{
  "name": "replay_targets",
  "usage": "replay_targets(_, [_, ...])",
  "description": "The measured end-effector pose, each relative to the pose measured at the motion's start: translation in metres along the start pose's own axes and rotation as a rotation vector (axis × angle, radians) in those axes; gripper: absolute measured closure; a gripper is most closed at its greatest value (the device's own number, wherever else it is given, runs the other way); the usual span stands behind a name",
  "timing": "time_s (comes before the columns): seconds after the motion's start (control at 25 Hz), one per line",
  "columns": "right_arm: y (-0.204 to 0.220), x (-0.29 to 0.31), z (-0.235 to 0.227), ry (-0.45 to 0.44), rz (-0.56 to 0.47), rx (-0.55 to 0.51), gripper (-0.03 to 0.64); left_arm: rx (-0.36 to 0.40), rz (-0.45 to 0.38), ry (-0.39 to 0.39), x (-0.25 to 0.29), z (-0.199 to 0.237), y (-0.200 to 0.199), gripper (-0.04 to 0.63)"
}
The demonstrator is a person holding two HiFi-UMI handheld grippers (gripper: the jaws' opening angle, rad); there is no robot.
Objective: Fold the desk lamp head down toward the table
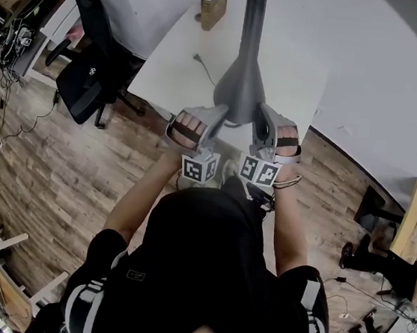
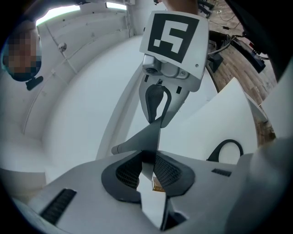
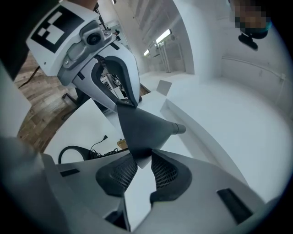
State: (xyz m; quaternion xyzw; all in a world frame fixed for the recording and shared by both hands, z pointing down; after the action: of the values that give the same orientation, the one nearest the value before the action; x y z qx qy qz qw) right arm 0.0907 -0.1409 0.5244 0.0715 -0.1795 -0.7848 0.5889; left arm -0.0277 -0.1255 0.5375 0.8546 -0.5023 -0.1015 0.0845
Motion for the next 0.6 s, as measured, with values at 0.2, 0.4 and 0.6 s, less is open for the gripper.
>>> replay_targets(0.2, [0.004, 0.007, 0.007, 0.001, 0.004, -0.02, 0.503, 0.013, 0.011, -0.012, 0.005, -0.009, 0.004, 0.506])
replay_targets(0.4, [0.009, 0.017, 0.014, -0.021, 0.008, -0.026, 0.485, 0.011, 0.032, -0.006, 0.012, -0.022, 0.01, 0.495])
replay_targets(0.6, [0.016, 0.023, 0.021, -0.036, 0.007, -0.032, 0.469, 0.024, 0.05, 0.005, 0.019, -0.031, 0.013, 0.484])
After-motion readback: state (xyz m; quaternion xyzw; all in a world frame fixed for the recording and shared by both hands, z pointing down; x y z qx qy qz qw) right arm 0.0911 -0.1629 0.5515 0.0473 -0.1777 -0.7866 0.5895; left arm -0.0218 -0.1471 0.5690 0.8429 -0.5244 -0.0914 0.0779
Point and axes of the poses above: the fingertips, and each gripper's own axes: x forward along the fingers, z to its left, y out of its underside, the point moved 8 cm from there along -x, backward along the fingers, and after that the axes turned 1 degree about -y, right-handed, at the moved point
